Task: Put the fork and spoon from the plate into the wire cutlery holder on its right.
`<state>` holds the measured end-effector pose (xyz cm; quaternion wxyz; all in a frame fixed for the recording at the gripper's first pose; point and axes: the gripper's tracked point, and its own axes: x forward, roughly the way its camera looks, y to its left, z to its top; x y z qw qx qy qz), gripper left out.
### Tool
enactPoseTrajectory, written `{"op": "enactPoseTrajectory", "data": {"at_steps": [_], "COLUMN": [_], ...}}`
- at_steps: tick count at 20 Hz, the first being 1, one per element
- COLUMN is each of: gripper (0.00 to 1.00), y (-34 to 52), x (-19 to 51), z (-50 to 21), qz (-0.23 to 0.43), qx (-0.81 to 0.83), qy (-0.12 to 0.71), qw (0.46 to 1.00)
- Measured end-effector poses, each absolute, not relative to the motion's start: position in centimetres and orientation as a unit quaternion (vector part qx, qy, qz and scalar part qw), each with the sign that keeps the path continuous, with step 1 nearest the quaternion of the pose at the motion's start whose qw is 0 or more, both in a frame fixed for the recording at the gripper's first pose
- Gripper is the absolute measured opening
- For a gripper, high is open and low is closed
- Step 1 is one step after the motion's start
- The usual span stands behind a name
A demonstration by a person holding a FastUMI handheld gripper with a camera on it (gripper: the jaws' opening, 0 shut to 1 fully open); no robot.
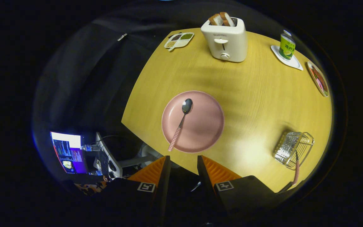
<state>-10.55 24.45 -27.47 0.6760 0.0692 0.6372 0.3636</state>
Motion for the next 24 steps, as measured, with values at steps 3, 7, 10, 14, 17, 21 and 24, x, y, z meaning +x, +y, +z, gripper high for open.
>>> {"op": "enactPoseTrajectory", "data": {"at_steps": [3, 7, 10, 14, 17, 21, 24], "gripper": [0.54, 0.54, 0.54, 0.5, 0.44, 0.16, 0.11], "y": [28.4, 31.5, 32.6, 33.2, 33.2, 33.2, 32.5], "x": [-11.1, -11.6, -12.2, -12.5, -13.0, -13.4, -13.3], "z": [-30.3, -34.2, -36.9, -39.6, -41.0, -41.2, -40.0], "qz": [0.346, 0.317, 0.297, 0.277, 0.264, 0.275, 0.286], "qx": [0.082, 0.071, 0.061, 0.038, 0.022, 0.025, 0.052], "qy": [0.65, 0.67, 0.683, 0.691, 0.697, 0.704, 0.705], "qw": [0.671, 0.667, 0.665, 0.667, 0.666, 0.654, 0.647]}}
